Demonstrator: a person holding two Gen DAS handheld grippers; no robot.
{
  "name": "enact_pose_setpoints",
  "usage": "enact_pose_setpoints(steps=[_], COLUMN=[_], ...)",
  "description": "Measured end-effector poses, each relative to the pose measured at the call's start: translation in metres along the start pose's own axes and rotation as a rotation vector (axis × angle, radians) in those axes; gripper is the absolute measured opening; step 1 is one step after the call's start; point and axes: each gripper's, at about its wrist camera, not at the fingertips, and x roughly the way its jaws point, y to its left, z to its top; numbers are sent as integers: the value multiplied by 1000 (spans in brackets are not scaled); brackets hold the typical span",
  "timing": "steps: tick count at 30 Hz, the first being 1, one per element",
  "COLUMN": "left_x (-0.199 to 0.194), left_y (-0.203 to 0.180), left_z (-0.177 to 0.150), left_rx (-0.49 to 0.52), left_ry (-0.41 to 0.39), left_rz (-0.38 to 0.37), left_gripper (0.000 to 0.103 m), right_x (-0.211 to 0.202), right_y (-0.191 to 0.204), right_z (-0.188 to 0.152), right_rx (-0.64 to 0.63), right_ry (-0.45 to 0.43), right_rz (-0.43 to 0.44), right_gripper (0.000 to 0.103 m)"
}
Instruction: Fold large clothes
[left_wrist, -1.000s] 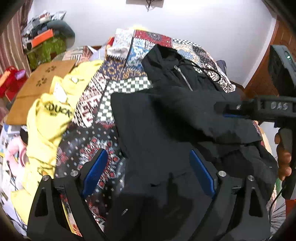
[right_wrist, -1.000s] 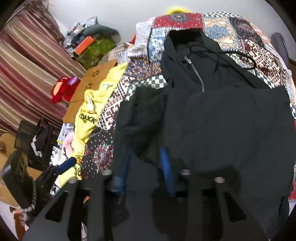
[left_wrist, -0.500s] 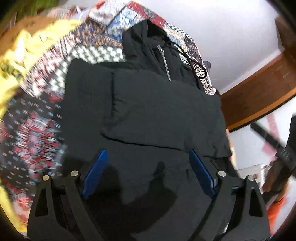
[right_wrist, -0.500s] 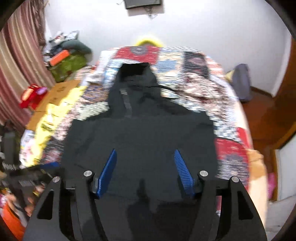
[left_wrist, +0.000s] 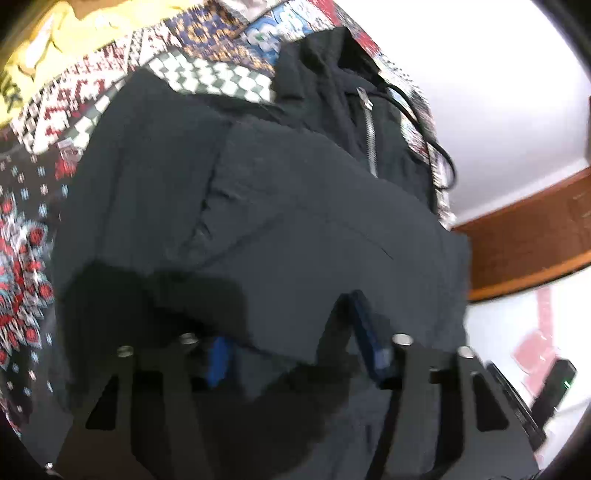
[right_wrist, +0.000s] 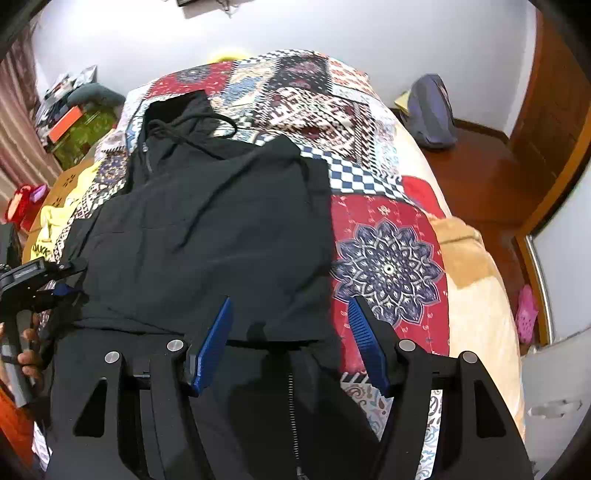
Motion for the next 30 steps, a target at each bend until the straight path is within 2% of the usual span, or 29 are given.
enact_pose_setpoints(steps=[1, 5, 6, 8, 14, 18, 22, 24, 26, 28, 30], left_x=[2, 1, -2, -19, -96, -126, -126, -118, -106, -91, -77], left_y=[-2, -22, -28, -49, -104, -119, -112, -98, -75, -53, -31], left_z=[2, 14, 18, 21, 12, 0, -13, -16, -15, -11, -11], left_rx=[12, 91, 120, 215, 483, 589, 645, 647, 598, 545, 498], left_ry=[-16, -68, -87, -154, -389, -479, -478, -448, -383, -306, -228], left_rz=[32, 118, 139, 177, 185, 210, 271, 308, 322, 319, 311], left_gripper=[39, 5, 3, 2, 2, 3, 3, 4, 5, 6, 8], right_x=[1, 3, 4, 4, 0, 6, 29, 41, 51, 54, 53], right_y=[-2, -11, -12, -14, -8, 6, 25, 33, 39, 45, 49], right_z=[0, -1, 0, 2, 16, 24, 21, 18, 11, 5, 2], right_rx=[9, 28, 31, 38, 42, 26, 4, -7, -20, -43, -67], right_ry=[3, 12, 14, 12, -15, -10, 58, 97, 134, 135, 131], right_rz=[0, 0, 0, 1, 16, 41, 75, 83, 84, 64, 58], right_gripper=[61, 61, 61, 61, 61, 61, 61, 61, 61, 61, 68])
